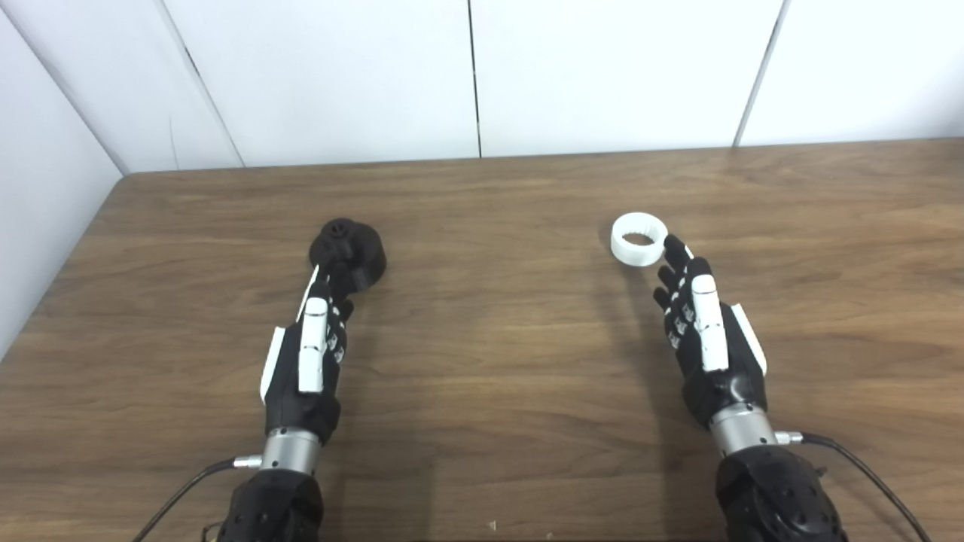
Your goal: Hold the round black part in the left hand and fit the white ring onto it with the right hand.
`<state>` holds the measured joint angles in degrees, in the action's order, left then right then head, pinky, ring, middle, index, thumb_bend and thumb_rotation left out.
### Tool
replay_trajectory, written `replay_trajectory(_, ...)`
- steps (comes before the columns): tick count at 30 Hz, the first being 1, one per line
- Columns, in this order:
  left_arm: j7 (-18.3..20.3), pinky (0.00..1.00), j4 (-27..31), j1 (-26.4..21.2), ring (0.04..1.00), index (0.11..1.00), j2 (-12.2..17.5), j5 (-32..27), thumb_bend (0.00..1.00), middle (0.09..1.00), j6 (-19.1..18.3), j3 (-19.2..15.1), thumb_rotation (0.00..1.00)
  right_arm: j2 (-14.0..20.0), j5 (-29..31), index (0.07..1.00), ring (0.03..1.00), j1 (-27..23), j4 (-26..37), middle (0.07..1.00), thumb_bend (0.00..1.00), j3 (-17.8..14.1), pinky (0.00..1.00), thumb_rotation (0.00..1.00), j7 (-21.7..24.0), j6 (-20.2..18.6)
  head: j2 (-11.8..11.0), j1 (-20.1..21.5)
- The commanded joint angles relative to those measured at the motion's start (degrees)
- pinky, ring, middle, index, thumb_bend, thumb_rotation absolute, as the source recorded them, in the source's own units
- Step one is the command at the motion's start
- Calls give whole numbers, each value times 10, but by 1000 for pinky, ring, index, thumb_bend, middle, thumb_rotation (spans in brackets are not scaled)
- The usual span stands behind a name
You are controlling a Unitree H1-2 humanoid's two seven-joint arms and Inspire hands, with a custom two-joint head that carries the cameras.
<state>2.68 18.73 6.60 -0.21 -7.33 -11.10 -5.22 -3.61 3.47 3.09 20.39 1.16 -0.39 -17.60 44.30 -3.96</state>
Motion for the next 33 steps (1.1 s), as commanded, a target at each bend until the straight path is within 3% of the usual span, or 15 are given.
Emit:
replay_trajectory(1, 0, 1000, 23, 1, 1000, 1000, 9, 0, 481, 1000, 10, 1, 971, 3, 3, 951, 1000, 9, 24, 1000, 460, 4, 1000, 1000, 6, 5, 0, 0)
replay_trajectory(12, 2, 1000, 26, 9, 1000, 1000, 9, 4, 485, 1000, 10, 5, 968, 5, 0, 954, 1000, 15, 24, 1000, 471, 6, 1000, 1000, 7, 8, -5, 1)
replay_trajectory(13, 2, 1000, 22, 9, 1000, 1000, 12, 10, 478, 1000, 19, 6, 939, 7, -1, 954, 1000, 16, 24, 1000, 472, 6, 1000, 1000, 8, 8, -6, 0)
replay_trajectory(15, -4, 1000, 20, 8, 1000, 1000, 18, 38, 472, 1000, 18, 11, 771, 8, -1, 955, 1000, 16, 24, 1000, 466, 6, 1000, 1000, 9, 10, -8, 0)
replay_trajectory(18, -28, 991, 26, 8, 1000, 986, 29, 122, 590, 1000, 1, 17, 509, 8, 3, 956, 1000, 16, 22, 1000, 462, 4, 1000, 1000, 10, 16, -11, -1)
replay_trajectory(20, -35, 954, 36, 8, 998, 976, 31, 151, 642, 1000, -10, 15, 388, 7, 3, 956, 1000, 16, 20, 1000, 455, 3, 1000, 1000, 10, 19, -12, -2)
replay_trajectory(23, -40, 923, 47, 3, 988, 969, 42, 196, 678, 996, -16, 15, 339, 7, 2, 955, 1000, 15, 19, 1000, 457, 3, 1000, 1000, 10, 22, -17, -4)
replay_trajectory(27, -27, 962, 62, -10, 997, 960, 70, 228, 818, 997, -31, 7, 264, 8, 3, 950, 1000, 13, 14, 997, 466, 1, 1000, 1000, 9, 25, -24, -11)
replay_trajectory(30, -14, 988, 63, -25, 998, 964, 110, 260, 871, 998, -34, 6, 247, 8, 2, 948, 1000, 11, 9, 994, 464, 0, 1000, 1000, 10, 34, -29, -15)
replay_trajectory(33, 5, 957, 69, -49, 985, 966, 152, 283, 940, 991, -66, 5, 239, 7, 3, 944, 1000, 12, 2, 992, 485, -1, 1000, 1000, 9, 37, -35, -16)
